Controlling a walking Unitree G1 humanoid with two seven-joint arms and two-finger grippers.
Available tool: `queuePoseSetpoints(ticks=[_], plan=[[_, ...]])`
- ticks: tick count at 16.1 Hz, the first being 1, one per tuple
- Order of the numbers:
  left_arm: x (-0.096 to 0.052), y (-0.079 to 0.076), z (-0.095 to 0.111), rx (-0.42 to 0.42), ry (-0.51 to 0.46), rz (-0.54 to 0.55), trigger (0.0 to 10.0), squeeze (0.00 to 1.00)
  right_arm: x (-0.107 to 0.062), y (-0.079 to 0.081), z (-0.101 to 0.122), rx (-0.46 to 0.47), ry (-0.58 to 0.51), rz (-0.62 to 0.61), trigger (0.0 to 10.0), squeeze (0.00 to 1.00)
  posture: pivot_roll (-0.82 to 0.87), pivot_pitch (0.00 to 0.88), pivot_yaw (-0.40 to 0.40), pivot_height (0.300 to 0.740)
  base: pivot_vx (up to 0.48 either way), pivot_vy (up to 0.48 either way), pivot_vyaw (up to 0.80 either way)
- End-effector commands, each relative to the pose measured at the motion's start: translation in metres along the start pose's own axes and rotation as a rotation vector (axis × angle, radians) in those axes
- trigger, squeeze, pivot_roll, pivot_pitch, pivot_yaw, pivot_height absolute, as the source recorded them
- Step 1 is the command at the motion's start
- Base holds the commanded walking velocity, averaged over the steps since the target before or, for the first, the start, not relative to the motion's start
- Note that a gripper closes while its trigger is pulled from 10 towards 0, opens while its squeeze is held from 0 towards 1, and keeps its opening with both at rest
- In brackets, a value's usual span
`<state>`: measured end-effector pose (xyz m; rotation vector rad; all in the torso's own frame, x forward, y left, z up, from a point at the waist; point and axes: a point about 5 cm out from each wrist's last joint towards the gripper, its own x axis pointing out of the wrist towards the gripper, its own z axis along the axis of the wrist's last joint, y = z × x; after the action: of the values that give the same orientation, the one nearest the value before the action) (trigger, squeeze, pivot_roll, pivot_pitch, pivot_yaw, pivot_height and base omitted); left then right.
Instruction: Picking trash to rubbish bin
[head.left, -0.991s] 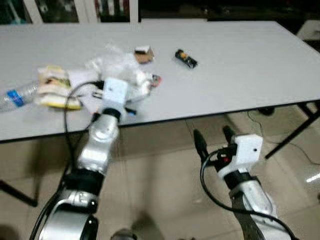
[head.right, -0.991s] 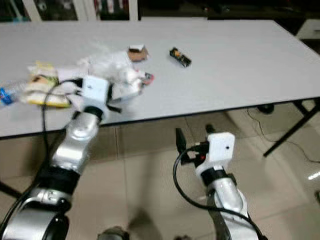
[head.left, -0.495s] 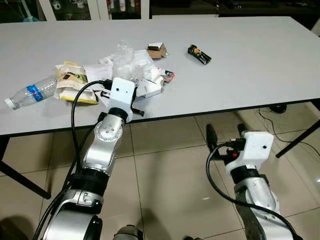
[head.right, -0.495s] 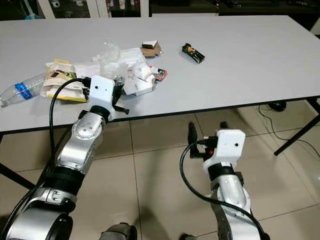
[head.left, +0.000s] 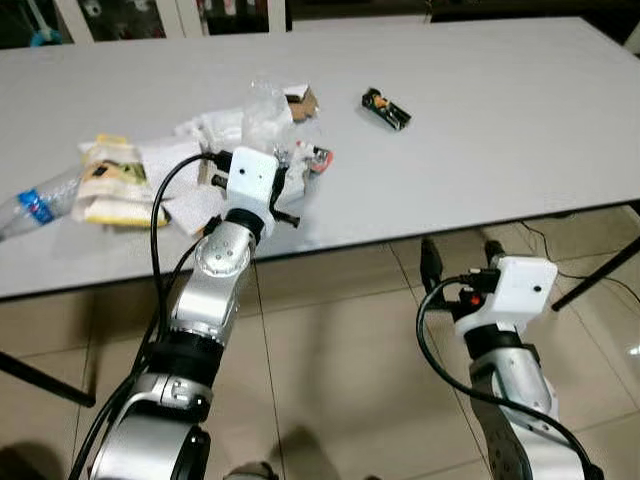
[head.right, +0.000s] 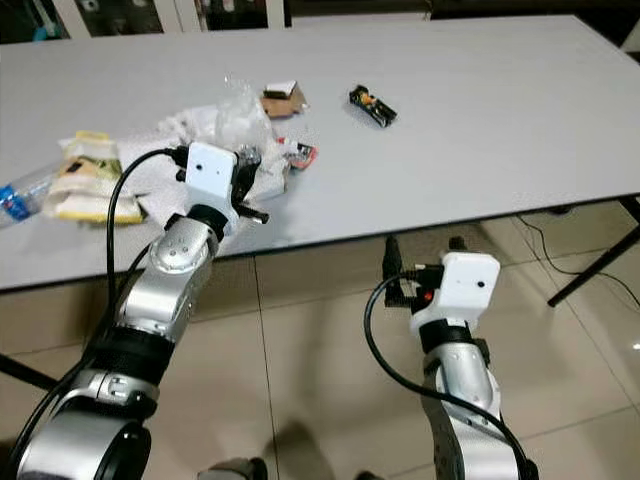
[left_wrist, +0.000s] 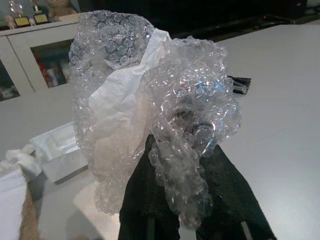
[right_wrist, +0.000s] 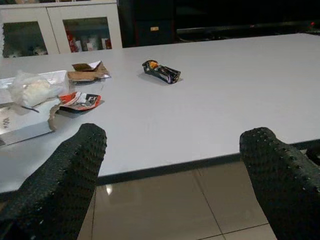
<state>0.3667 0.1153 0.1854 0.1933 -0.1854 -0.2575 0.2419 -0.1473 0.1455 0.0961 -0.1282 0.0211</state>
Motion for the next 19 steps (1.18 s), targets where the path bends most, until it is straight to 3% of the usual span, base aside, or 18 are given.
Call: queuePoseSetpoints(ticks=[1, 11, 19], plan=[[0.002, 0.0, 0.007, 0.001, -0.021, -0.01, 10.0, 0.0, 0.001, 0.001, -0.001, -0.006, 0.005, 0.005, 10.0, 0.0, 0.18, 0.125, -0.017, 0.74, 0.356, 0.0, 0.0], [0.001, 0.0, 0.008, 0.001, -0.024, -0.009, 10.0, 0.0, 0.002, 0.005, 0.003, -0.071, 0.001, 0.056, 10.0, 0.0, 0.18, 0.131, -0.022, 0.74, 0.354, 0.0, 0.0], [0.0, 0.004, 0.008, 0.002, -0.018, 0.005, 10.0, 0.0, 0.008, 0.013, 0.014, -0.217, -0.034, 0.181, 10.0, 0.0, 0.18, 0.13, -0.027, 0.74, 0.36, 0.0, 0.0]])
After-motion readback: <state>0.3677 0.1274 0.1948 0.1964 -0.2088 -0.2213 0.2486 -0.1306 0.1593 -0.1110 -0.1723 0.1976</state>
